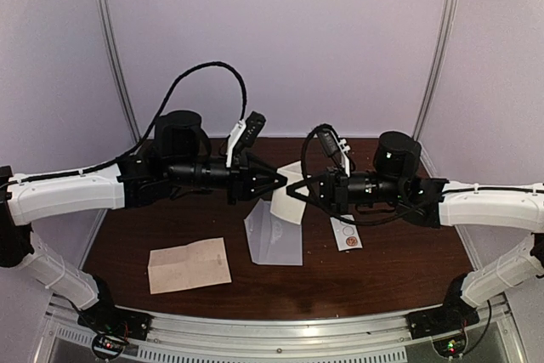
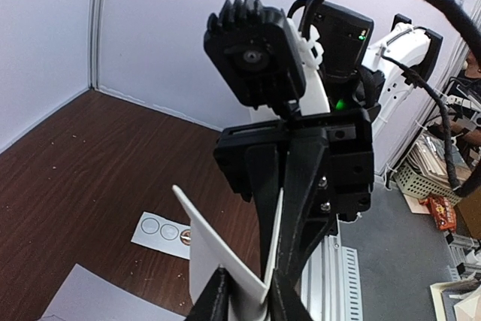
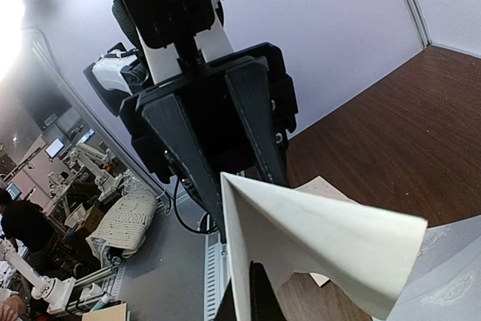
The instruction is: Place the letter into the envelope and seal it
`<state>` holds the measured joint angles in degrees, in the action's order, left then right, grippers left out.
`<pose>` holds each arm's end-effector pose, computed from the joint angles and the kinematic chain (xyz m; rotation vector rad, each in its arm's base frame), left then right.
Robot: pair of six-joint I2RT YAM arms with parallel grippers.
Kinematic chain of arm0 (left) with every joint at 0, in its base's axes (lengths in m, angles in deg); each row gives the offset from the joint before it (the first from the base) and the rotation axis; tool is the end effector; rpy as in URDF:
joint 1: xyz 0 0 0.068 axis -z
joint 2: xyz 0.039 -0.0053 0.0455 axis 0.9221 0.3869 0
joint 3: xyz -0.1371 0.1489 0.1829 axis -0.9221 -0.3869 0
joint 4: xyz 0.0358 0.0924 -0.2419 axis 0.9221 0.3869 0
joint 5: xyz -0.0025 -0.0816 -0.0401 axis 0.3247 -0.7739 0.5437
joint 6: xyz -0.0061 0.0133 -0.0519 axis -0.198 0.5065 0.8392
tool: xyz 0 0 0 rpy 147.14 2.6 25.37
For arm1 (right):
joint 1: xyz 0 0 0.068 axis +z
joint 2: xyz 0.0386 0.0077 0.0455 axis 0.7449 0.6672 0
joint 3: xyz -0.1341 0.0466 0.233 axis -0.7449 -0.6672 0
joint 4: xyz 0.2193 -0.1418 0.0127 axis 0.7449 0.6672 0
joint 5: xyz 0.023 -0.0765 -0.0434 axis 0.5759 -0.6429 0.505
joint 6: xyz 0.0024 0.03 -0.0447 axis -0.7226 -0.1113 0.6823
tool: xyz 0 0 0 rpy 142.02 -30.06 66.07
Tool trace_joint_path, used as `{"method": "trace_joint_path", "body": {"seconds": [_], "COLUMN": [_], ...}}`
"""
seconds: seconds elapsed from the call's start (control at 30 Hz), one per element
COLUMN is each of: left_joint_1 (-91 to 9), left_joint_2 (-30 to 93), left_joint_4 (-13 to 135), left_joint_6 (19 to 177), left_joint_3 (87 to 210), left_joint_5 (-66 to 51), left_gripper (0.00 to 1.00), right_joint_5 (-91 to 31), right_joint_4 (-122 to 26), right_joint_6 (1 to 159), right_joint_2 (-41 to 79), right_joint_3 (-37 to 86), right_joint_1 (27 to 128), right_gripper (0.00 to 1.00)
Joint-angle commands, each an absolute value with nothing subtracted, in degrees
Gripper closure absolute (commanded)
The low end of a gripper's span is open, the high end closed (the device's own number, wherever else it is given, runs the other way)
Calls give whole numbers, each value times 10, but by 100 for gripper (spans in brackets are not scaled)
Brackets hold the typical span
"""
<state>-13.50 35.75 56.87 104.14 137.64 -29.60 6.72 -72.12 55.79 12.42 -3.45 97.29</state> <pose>0.1784 -0.2737 0.3313 0.9949 1.6971 -1.3312 0.1734 0.2385 0.3052 -0.9568 1.6523 1.6392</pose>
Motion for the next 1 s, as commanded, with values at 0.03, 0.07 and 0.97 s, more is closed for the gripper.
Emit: {"method": "trace_joint_path", "body": {"seconds": [0.03,0.07,0.97], "left_joint_1": [-132,-132,-132], "left_joint_2": [356,356,297], "left_joint_4": [564,569,449], "left_joint_6": [1026,1024,1161], "left_joint_3": [1396,1398,1329], "left_joint_5": [-321,-319,-219], "left_gripper": [83,83,100], "right_joint_5": [40,38,-76], "right_joint_4": [-702,-700,-692], "right_joint_6": [572,573,578], "right_joint_2": [126,127,29], "right_joint_3": [-15,-15,-77], "right_joint_1": [974,974,965], "right_gripper": [100,100,11]}}
